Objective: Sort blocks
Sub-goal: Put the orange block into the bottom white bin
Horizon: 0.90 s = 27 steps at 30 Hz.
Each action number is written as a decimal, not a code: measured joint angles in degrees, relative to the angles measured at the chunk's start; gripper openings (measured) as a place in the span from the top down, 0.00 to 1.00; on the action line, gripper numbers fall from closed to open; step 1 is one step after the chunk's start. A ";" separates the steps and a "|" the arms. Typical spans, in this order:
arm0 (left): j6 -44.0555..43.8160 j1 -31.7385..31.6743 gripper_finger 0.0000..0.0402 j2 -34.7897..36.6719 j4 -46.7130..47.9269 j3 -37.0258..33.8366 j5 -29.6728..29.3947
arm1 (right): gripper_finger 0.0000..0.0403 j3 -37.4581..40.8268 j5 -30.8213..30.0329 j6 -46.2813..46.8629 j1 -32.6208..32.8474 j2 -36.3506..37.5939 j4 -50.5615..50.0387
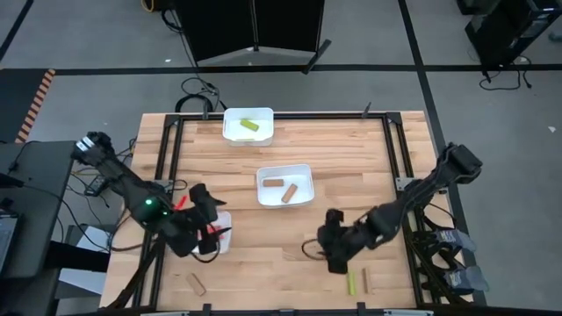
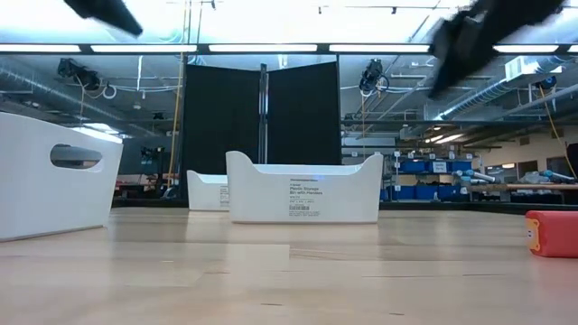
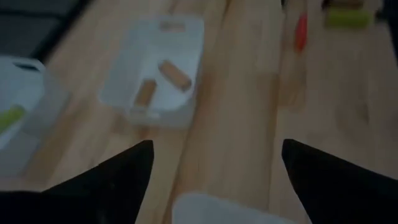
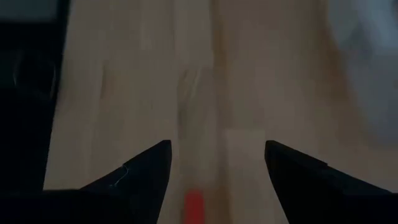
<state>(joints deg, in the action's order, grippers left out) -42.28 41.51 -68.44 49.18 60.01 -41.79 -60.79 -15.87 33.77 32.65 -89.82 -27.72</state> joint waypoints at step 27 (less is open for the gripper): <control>-6.81 11.67 0.13 1.85 -3.21 0.00 -16.78 | 0.59 -0.46 5.24 11.96 3.89 -17.42 -6.02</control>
<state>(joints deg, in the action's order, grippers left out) -49.09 53.18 -66.59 45.97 60.01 -58.57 -61.25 -10.63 45.73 36.54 -107.24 -33.75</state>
